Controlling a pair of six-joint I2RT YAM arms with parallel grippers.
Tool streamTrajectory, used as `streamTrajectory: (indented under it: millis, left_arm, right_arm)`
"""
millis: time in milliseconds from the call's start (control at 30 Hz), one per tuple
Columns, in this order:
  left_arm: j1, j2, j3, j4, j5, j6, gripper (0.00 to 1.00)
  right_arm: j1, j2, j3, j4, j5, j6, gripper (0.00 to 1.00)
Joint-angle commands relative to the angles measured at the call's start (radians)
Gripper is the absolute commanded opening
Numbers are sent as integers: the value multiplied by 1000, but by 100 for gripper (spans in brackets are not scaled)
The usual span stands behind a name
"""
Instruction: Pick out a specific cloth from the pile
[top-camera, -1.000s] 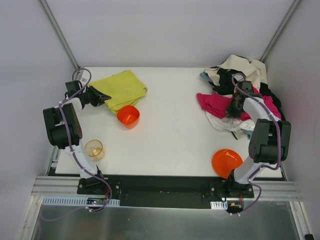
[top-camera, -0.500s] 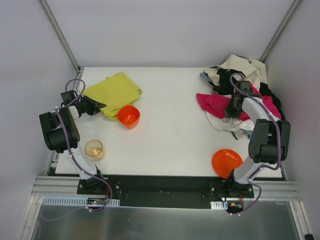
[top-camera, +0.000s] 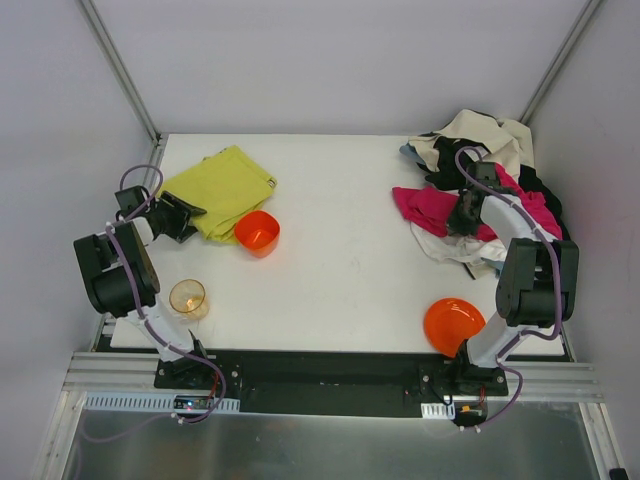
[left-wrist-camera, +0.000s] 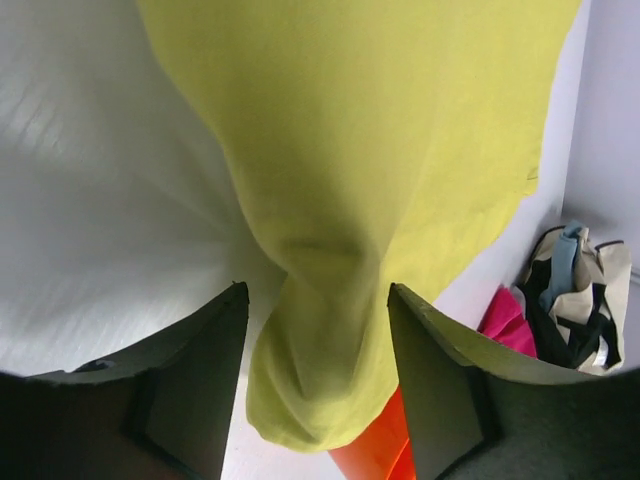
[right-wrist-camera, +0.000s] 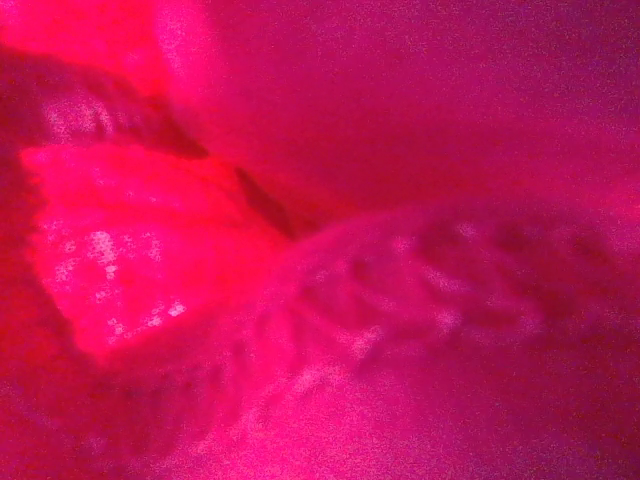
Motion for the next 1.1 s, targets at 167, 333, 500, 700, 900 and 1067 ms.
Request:
streamTrajectory:
  millis: [167, 333, 500, 700, 900, 1067]
  left_arm:
    - [11, -152, -44, -52, -72, 19, 88]
    - [9, -200, -49, -82, -71, 21, 99]
    - [9, -224, -50, -88, -54, 28, 99]
    - [9, -272, -65, -104, -38, 56, 99]
    - [-15, -319, -70, -160, -35, 108, 99]
    - [-67, -352, -56, -231, -75, 166, 99]
  right_arm:
    - [17, -58, -14, 1, 4, -8, 1]
    - [17, -66, -15, 1, -4, -6, 1]
    - [46, -78, -18, 2, -7, -8, 1]
    - [68, -92, -25, 10, -31, -12, 11]
    - [97, -91, -25, 27, -89, -14, 22]
    - [120, -91, -25, 39, -108, -17, 55]
